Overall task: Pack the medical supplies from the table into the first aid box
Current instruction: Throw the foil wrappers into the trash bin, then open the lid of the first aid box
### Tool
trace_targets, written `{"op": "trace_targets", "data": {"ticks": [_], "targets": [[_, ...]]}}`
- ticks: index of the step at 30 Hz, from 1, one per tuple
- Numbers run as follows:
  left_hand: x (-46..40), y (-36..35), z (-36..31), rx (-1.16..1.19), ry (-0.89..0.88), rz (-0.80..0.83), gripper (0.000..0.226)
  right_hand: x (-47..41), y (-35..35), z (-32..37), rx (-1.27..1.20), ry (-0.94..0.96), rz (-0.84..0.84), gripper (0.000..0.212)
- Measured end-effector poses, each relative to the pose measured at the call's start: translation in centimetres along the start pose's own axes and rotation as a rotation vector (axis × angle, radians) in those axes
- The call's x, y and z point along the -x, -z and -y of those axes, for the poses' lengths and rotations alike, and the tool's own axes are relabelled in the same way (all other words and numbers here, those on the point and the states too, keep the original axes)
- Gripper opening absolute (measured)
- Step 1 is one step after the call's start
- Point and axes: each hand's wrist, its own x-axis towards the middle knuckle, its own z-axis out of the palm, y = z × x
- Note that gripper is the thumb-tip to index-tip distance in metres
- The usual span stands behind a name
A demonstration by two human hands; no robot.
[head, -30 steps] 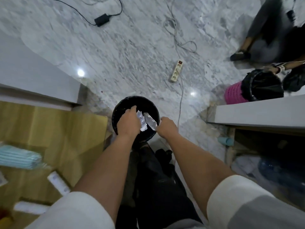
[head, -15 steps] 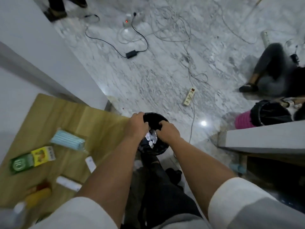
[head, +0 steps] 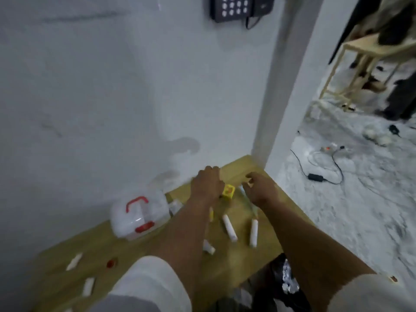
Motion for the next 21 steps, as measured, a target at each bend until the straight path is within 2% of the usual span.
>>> {"op": "trace_targets", "data": {"ticks": [6, 10, 15, 18, 21], "targets": [[5.9, 4.8, 13.0, 0.024, 0.274, -0.175, 0.043, 1.5, -4.3, 13.0, 0.004, 0.300, 0.065, 0.041], [10.0, 4.0, 19.4, 0.085, 0.431, -0.238, 0.044, 2.3, -9.1, 17.7, 0.011, 0.348, 0.212, 0.048], [12.5, -1.3, 27.1, 0.200, 0.542, -0.240, 0.070, 2.4, -17.7, 19.9, -0.099, 0.321, 0.345, 0.072], [12.0, -5.0, 30.4, 0.365, 0.595, -0.306, 0.090, 2.3, -23.4, 19.1, -0.144, 0.358, 0.314, 0.082], [11.3, -9.2, 31.7, 0.355, 0.526, -0.345, 0.095, 2.7, -27.7, 17.0, -0.177, 0.424, 0.204, 0.081]]}}
